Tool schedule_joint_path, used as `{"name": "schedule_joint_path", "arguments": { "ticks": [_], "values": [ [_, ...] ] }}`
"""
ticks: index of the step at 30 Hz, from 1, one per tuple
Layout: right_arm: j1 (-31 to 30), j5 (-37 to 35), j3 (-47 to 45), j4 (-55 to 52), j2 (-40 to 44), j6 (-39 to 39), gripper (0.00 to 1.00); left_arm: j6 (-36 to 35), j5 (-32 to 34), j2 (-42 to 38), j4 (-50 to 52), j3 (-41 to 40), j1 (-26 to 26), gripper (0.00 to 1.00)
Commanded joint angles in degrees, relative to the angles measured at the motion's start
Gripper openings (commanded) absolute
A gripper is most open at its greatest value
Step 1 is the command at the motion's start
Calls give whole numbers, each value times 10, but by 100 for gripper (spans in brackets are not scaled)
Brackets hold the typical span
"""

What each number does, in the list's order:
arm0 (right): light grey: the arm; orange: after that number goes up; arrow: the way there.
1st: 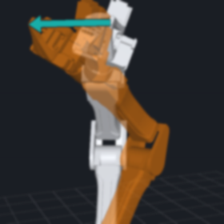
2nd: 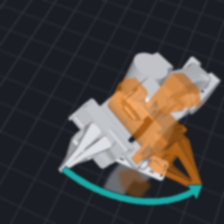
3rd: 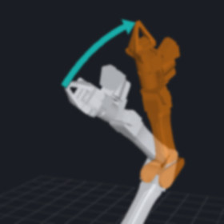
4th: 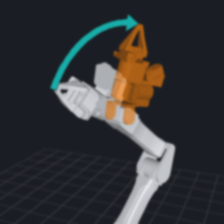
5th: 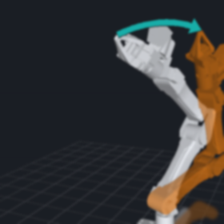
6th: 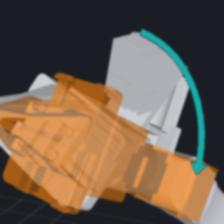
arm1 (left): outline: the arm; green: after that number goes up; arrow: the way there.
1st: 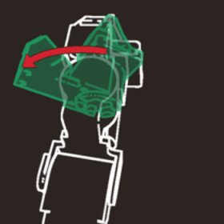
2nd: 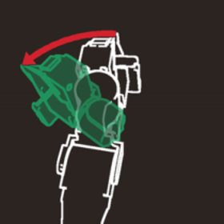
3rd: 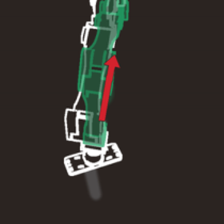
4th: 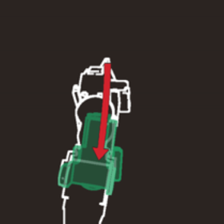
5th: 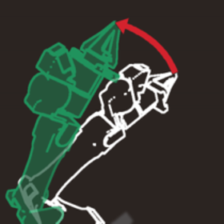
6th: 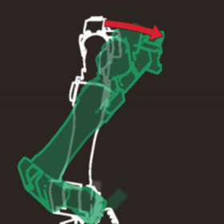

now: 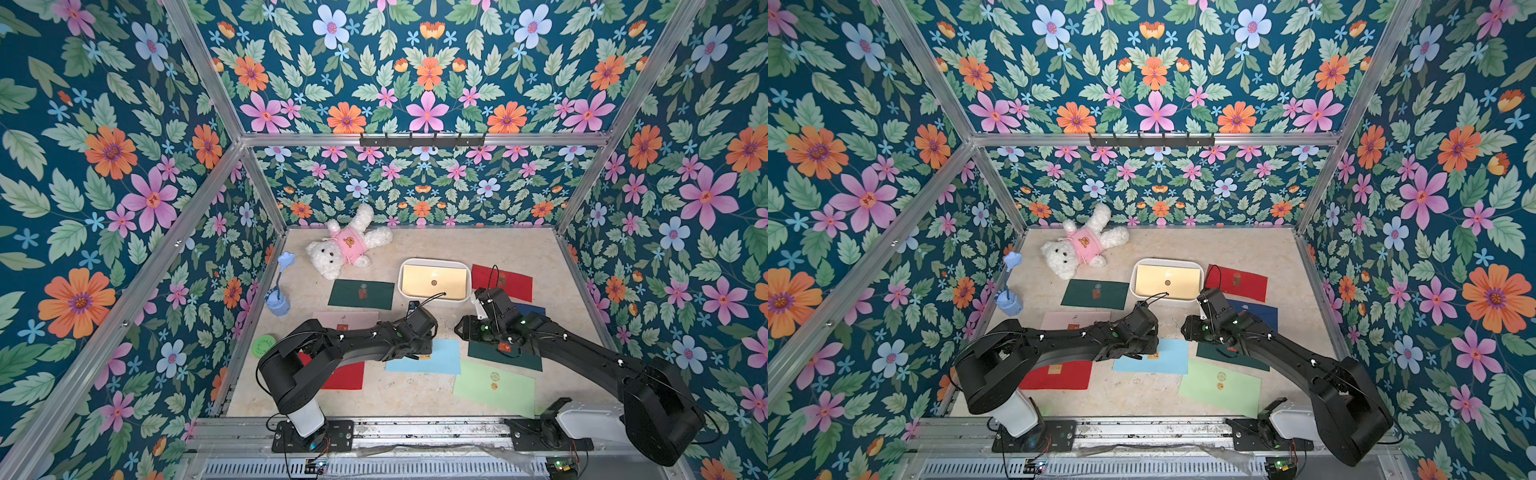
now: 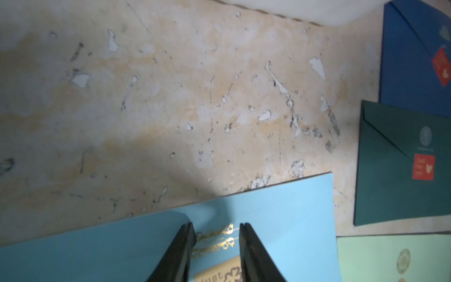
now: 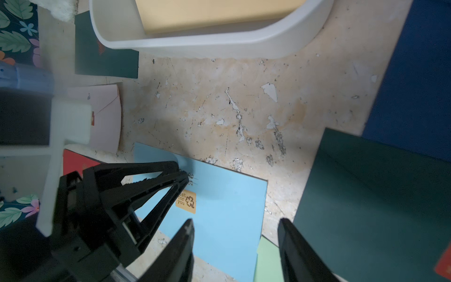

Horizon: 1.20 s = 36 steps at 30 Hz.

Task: Put the sealed envelopes into the storage box
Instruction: Move the envelope to the center of the board, then pick up the envelope from the center of the board.

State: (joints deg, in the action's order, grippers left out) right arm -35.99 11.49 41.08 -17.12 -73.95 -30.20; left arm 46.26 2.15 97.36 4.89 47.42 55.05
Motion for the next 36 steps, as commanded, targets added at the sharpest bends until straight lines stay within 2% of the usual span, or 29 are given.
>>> {"name": "schedule_joint_path", "arguments": {
  "ticks": [1,7,12,19,36],
  "values": [
    [0,-3,-6,-7,6,2,57,6,33,18,59,-5,-14,39],
    [0,12,-29,5,22,-23,58,0,24,20,48,-12,-46,40],
    [-14,53,-82,93,26,-83,58,8,5,19,24,-31,-74,40],
    [-36,60,-89,172,-14,-128,56,6,-12,14,7,-50,-97,40],
    [-45,52,-106,204,-57,-156,56,6,-38,12,-28,-78,-117,40]
  ]
}}
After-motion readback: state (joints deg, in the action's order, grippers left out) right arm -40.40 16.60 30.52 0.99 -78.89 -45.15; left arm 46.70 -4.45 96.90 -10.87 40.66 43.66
